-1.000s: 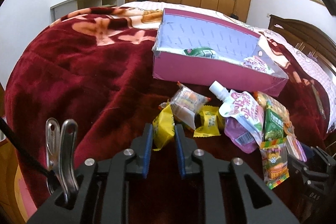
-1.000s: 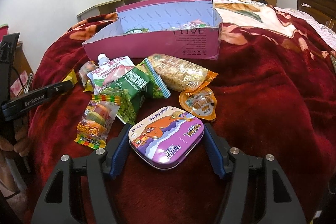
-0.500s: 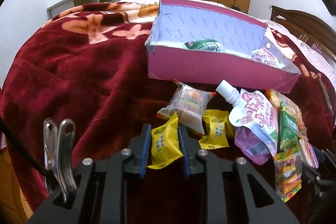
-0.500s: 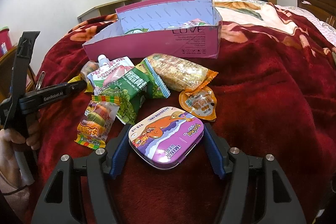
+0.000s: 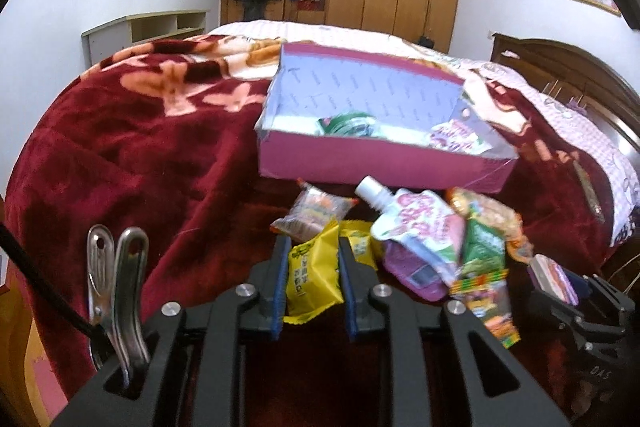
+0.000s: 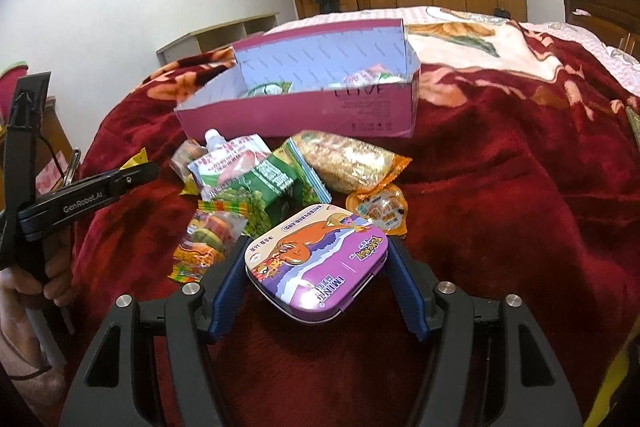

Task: Organize snacks
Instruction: 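Carry the yellow packet and purple tin over the pink box with both tools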

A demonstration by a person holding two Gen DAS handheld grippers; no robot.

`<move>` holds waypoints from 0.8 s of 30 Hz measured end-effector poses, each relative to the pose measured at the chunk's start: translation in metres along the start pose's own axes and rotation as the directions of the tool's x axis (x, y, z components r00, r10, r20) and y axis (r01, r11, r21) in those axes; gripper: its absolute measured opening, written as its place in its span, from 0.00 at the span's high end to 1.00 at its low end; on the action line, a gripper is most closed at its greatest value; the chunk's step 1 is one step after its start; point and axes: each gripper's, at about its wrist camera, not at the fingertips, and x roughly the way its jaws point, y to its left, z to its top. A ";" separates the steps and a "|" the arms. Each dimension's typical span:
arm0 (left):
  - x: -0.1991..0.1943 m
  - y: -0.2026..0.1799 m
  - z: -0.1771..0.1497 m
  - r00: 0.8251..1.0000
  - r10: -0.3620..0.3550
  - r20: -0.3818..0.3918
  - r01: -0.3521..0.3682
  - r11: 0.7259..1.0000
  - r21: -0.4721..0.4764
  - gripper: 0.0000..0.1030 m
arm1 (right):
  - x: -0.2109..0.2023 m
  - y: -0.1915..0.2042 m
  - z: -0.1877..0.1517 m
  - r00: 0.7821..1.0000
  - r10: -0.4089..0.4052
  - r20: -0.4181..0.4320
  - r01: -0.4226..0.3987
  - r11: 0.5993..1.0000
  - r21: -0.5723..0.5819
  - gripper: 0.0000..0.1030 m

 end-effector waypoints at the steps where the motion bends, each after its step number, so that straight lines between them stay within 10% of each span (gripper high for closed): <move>1: -0.003 -0.001 0.001 1.000 -0.007 0.007 0.007 1.000 -0.001 0.78 | -0.003 0.001 0.001 1.000 0.000 0.008 0.000 1.000 -0.004 0.35; 24: -0.012 -0.028 0.058 0.993 -0.038 0.110 0.032 0.998 0.062 0.78 | -0.022 0.007 0.040 0.995 0.014 0.094 -0.009 0.999 -0.053 0.35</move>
